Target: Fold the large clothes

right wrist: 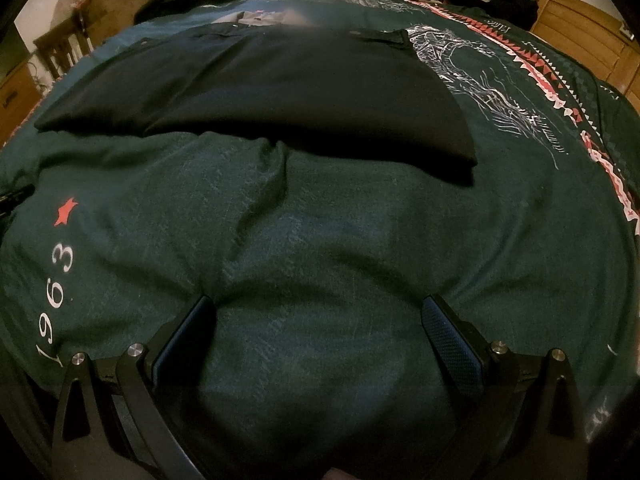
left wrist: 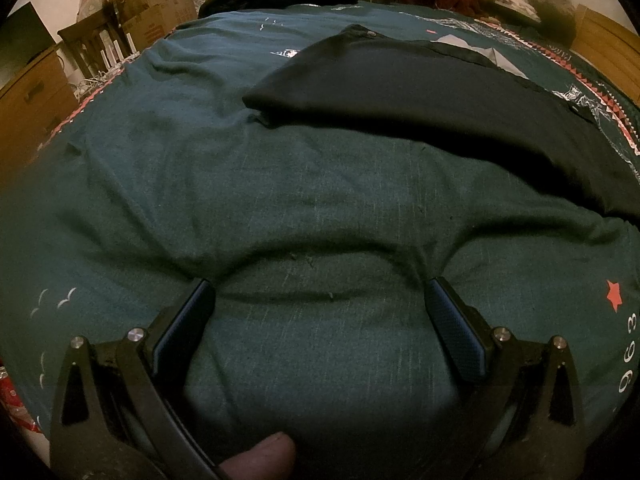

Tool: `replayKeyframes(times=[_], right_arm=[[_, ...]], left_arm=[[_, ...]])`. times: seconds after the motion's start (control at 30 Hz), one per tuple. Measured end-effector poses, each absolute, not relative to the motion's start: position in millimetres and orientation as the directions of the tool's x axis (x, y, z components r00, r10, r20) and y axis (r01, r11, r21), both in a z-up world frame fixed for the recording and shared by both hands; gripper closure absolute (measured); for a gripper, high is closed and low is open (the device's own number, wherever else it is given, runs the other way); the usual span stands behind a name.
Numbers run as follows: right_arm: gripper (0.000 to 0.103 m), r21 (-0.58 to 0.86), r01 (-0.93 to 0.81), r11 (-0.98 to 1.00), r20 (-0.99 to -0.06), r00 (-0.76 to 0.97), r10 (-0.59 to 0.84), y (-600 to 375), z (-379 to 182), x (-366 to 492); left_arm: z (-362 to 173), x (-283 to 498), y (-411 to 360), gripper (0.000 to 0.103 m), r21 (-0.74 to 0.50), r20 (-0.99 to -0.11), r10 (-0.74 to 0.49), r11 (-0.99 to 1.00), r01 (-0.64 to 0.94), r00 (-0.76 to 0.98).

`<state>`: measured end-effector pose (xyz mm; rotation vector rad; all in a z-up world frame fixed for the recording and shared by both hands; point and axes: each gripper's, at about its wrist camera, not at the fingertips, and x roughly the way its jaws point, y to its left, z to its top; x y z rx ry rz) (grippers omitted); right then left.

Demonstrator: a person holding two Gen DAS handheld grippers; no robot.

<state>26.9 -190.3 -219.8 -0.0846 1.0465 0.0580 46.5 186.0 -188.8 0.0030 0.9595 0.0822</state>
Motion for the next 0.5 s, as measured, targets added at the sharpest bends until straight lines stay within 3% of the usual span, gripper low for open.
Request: replayKeyframes(times=[0.5], right_arm=[[0.0,-0.041,-0.088,0.995,-0.865,0.502,0.009,-189.2,-219.7,26.5]], left_arm=[[-188.2,45.8,185.7,0.0,0.038,-0.818,0.071,0.997,-0.069,0.571]])
